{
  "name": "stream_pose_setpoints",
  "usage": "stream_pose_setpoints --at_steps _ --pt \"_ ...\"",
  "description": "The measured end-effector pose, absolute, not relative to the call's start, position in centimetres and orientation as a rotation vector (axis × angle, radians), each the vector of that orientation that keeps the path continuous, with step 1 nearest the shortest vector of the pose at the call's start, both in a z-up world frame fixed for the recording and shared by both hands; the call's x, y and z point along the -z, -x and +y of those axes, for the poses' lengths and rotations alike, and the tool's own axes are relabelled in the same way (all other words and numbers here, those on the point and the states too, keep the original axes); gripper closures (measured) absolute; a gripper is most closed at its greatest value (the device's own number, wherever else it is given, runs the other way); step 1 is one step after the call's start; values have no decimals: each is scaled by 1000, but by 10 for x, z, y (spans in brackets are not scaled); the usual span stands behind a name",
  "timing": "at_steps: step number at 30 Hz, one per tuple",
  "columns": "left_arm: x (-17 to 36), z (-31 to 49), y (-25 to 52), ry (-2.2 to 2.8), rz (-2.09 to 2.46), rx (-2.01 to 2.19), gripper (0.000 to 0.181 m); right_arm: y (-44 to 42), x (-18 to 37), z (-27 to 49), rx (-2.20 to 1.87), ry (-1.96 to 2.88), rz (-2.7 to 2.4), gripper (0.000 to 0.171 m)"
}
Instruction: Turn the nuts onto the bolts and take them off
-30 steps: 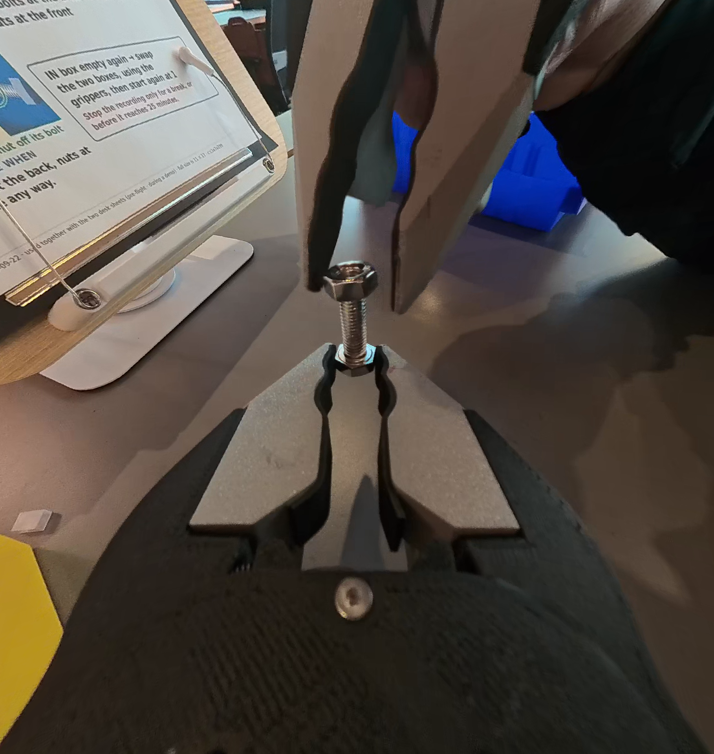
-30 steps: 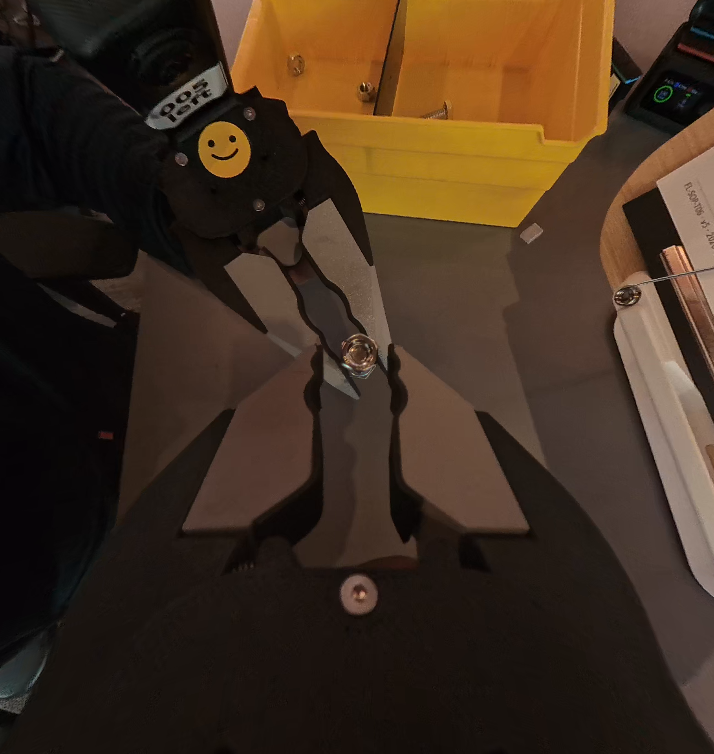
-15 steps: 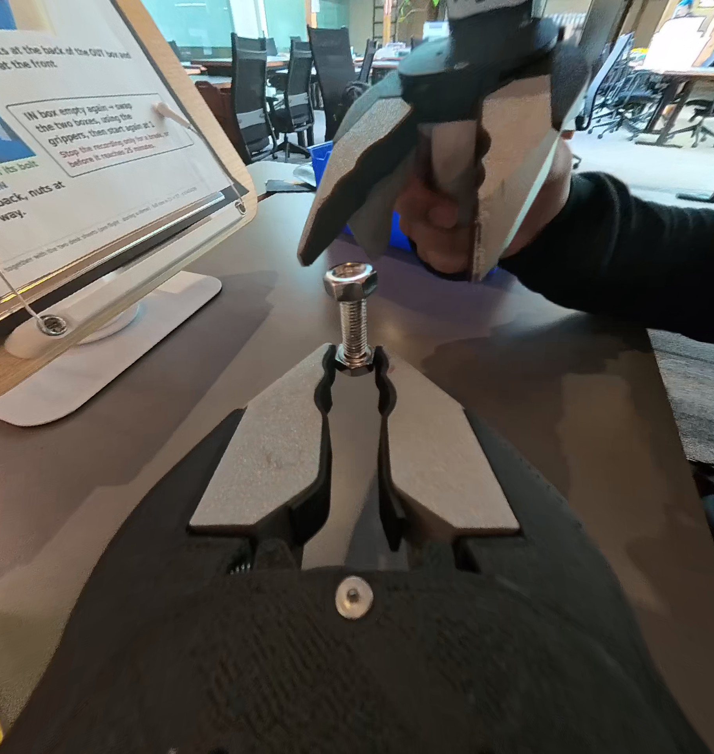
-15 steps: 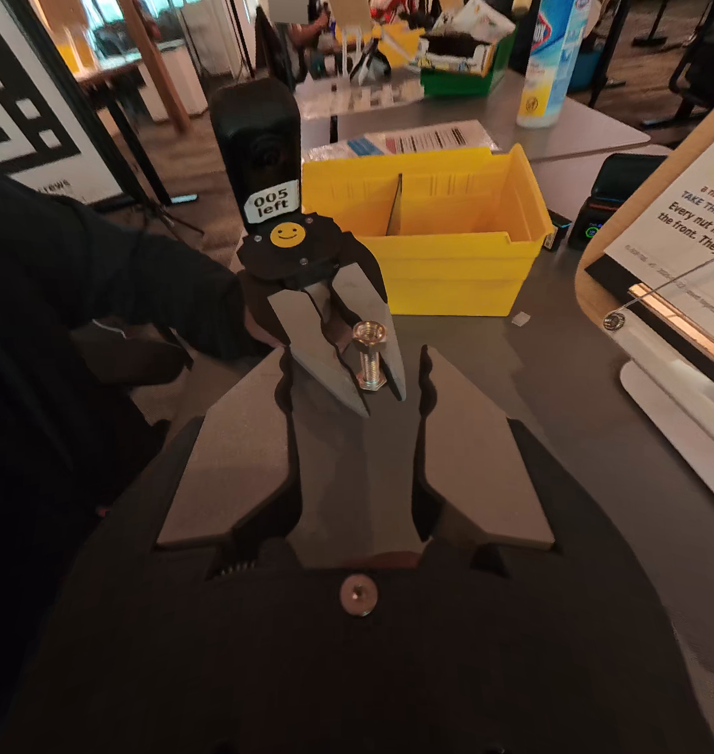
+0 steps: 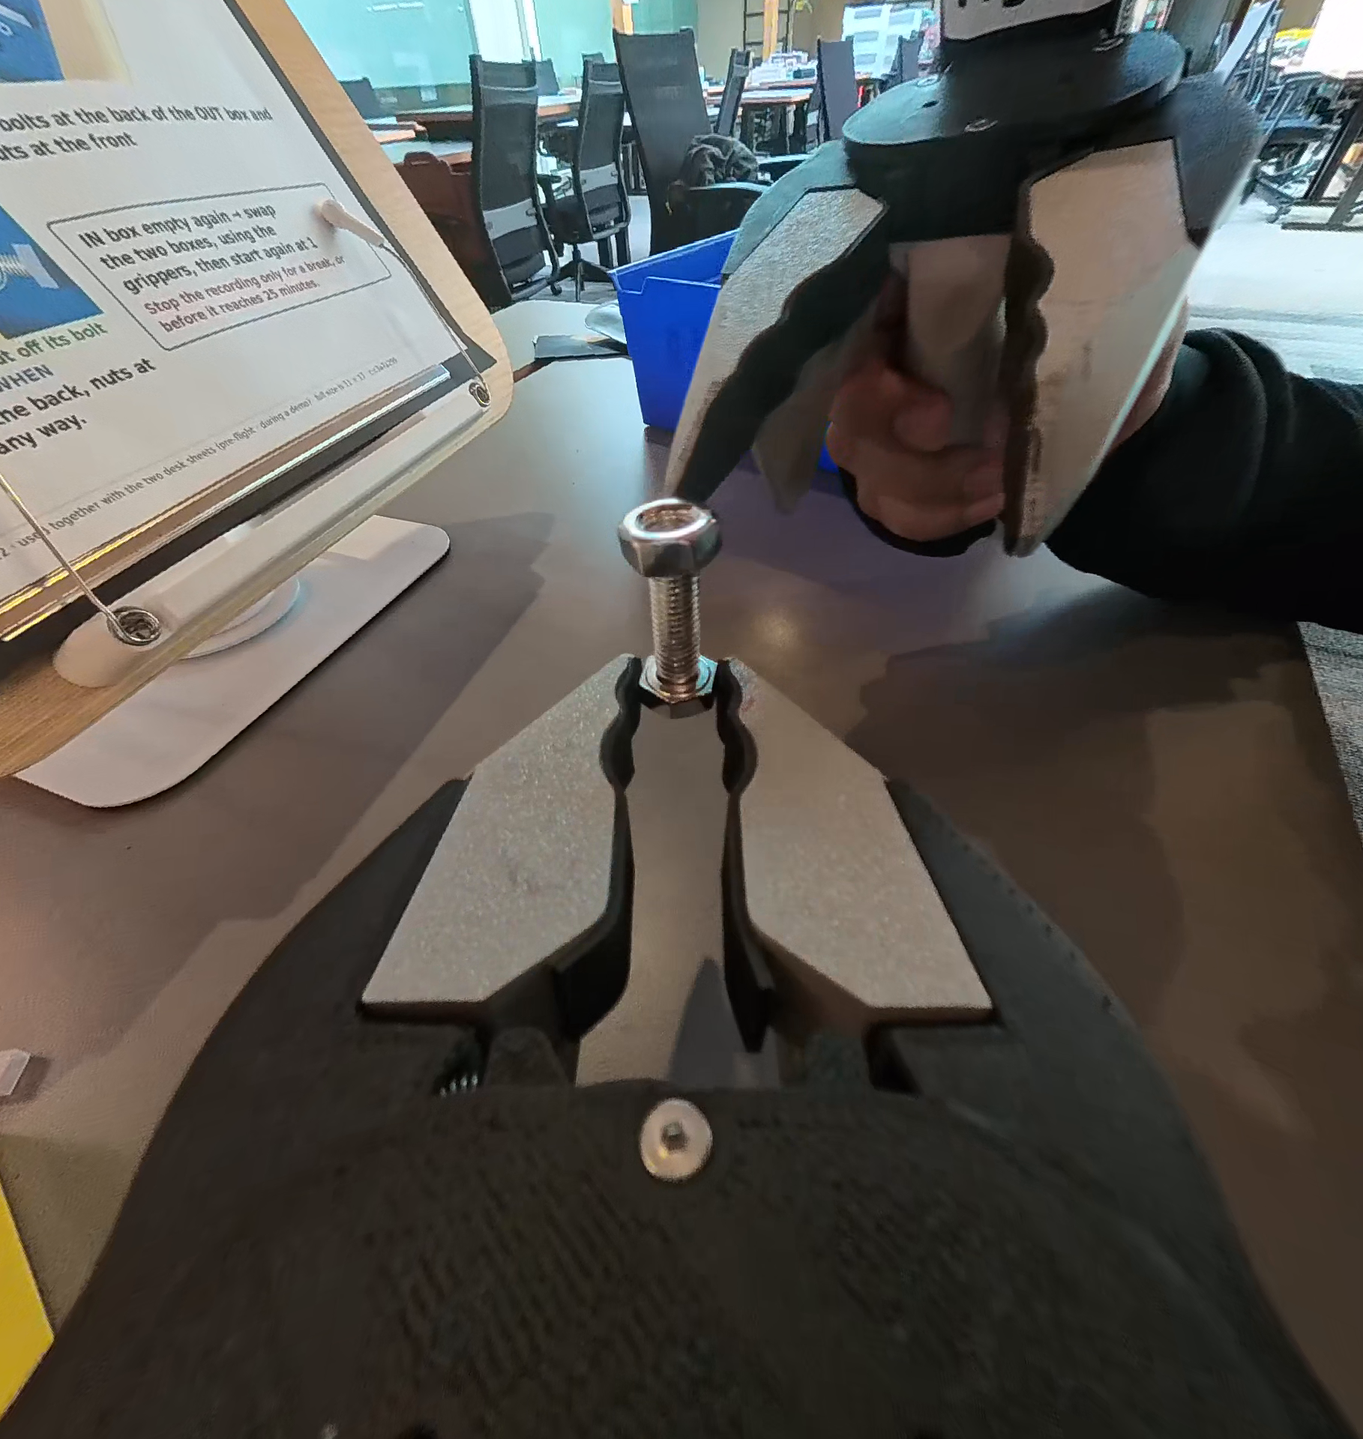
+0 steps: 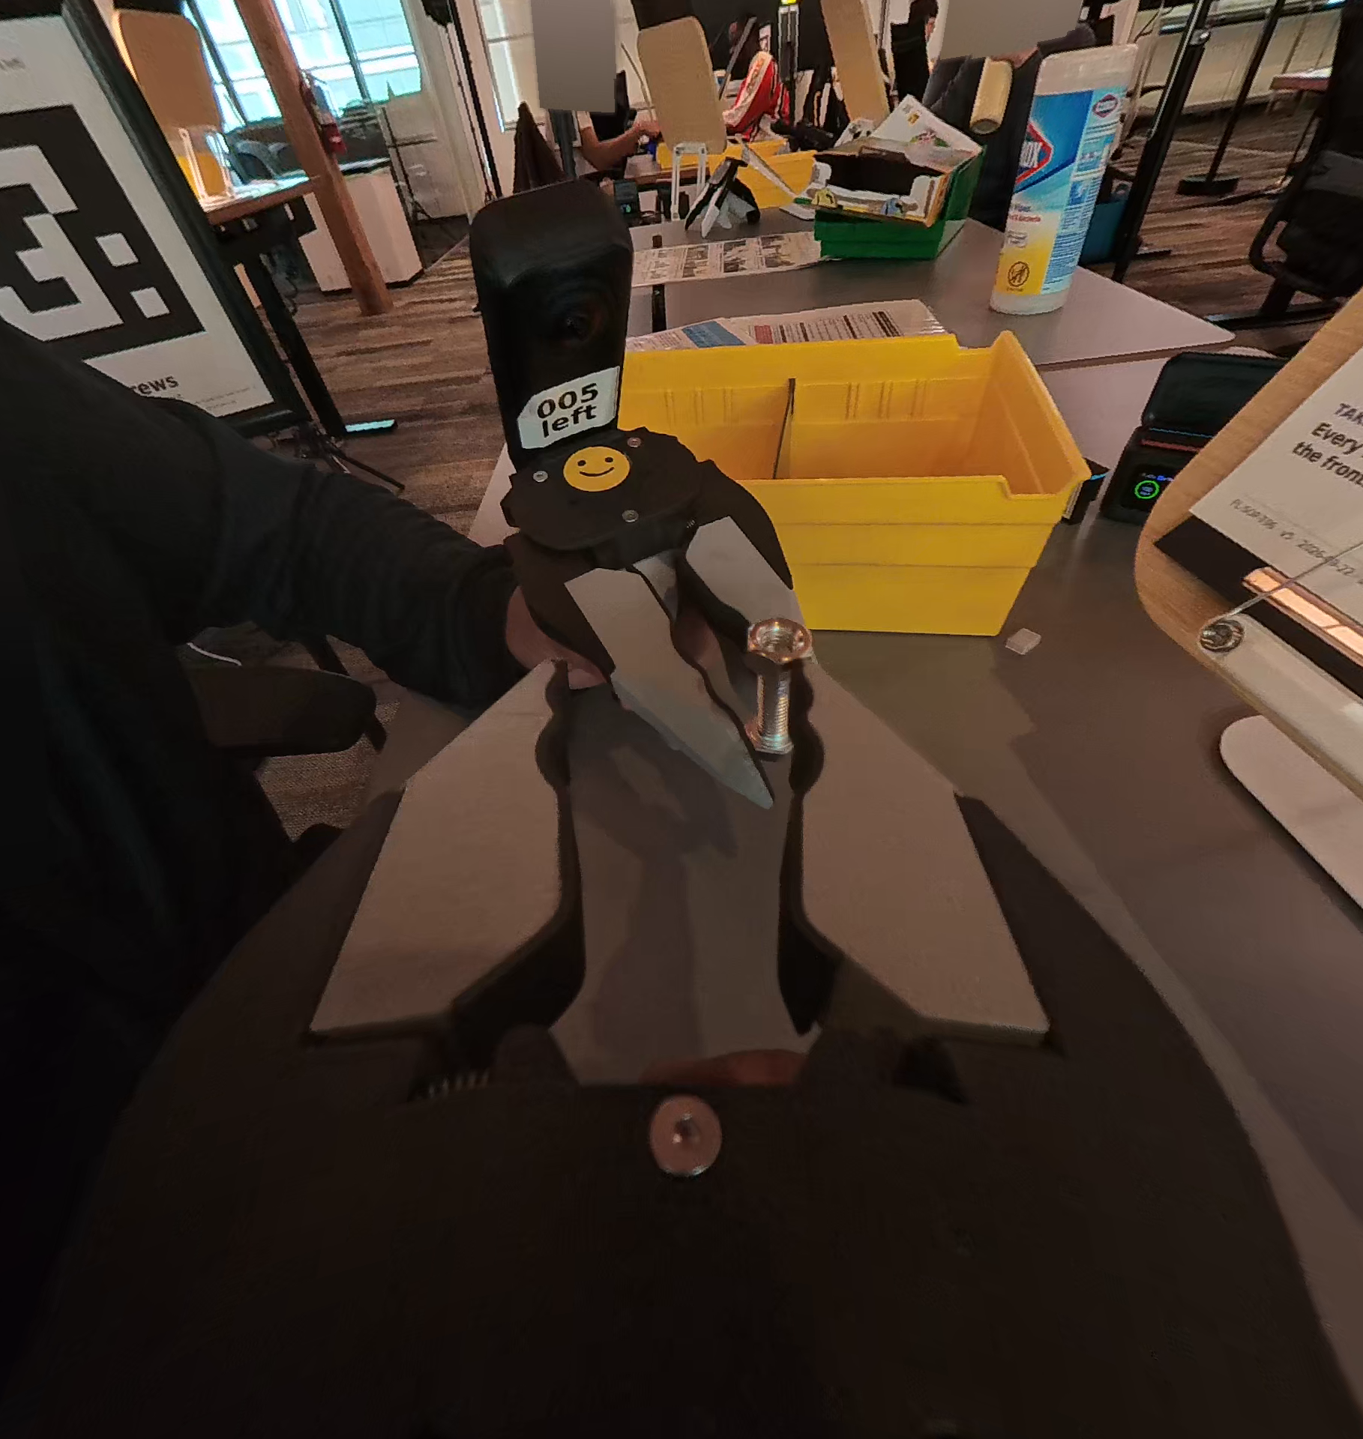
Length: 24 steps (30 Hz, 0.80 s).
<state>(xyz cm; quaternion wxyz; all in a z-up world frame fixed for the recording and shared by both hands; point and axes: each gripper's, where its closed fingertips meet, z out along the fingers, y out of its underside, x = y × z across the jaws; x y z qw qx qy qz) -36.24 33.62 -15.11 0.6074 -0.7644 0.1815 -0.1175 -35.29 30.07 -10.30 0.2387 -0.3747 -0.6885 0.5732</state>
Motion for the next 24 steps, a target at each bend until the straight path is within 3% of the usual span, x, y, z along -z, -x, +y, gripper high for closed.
stream_pose_setpoints --at_steps 24 --pt "152 336 366 1779 410 257 164 351 103 300 -1526 1030 -1894 127"
